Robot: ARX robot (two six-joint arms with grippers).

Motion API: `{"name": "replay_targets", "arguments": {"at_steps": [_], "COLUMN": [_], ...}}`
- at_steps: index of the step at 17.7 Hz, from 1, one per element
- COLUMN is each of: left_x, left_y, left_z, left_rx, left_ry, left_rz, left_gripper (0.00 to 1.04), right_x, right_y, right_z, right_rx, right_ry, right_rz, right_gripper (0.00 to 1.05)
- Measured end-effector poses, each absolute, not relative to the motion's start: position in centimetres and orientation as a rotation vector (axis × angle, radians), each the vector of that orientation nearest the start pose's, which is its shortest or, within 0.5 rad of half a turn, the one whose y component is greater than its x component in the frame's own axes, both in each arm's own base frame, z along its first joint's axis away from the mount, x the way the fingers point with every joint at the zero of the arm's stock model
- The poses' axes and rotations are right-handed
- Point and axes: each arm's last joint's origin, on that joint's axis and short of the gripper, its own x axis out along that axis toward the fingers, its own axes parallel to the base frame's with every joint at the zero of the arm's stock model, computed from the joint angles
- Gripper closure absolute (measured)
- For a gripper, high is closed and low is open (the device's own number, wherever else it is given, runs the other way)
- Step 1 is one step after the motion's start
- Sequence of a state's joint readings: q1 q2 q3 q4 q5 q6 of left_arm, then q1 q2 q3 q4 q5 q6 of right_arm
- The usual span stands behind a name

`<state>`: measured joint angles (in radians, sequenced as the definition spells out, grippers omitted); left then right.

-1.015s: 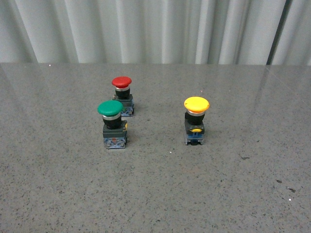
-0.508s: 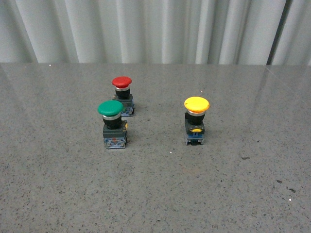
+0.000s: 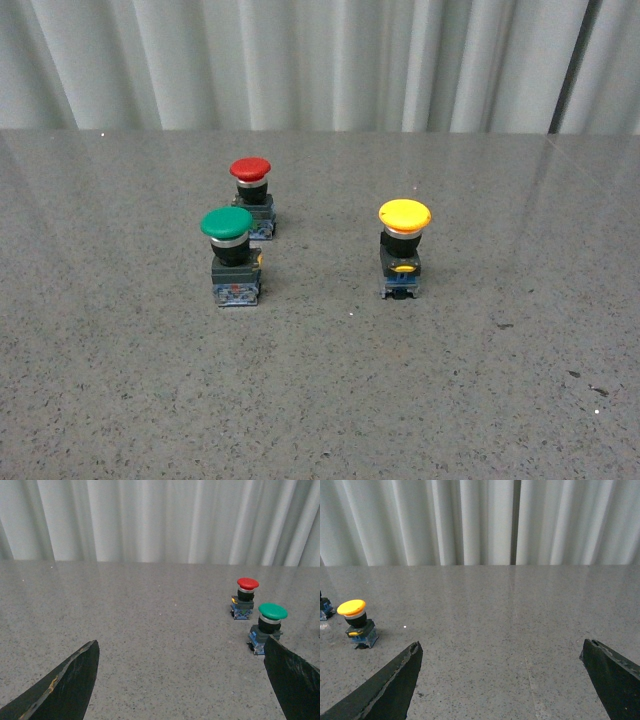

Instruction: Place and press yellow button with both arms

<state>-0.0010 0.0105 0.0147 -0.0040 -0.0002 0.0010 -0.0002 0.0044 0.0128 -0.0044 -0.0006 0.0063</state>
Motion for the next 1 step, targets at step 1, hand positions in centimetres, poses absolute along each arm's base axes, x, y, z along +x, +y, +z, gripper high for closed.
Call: {"name": "replay_targets", "arguments": {"at_steps": [1], "left_x": [9.75], "left_y": [-0.01], "left_z": [16.73], "left_rx": [0.001], "left_ry": [0.0], "left_rz": [-0.001], "left_gripper": [0.07], "right_x": [9.72], "right_y": [0.0], "right_z": [16.71], "right_rx": [0.006], "right_ry": [-0.004], "right_rz": [0.0], "right_gripper": [0.07]}}
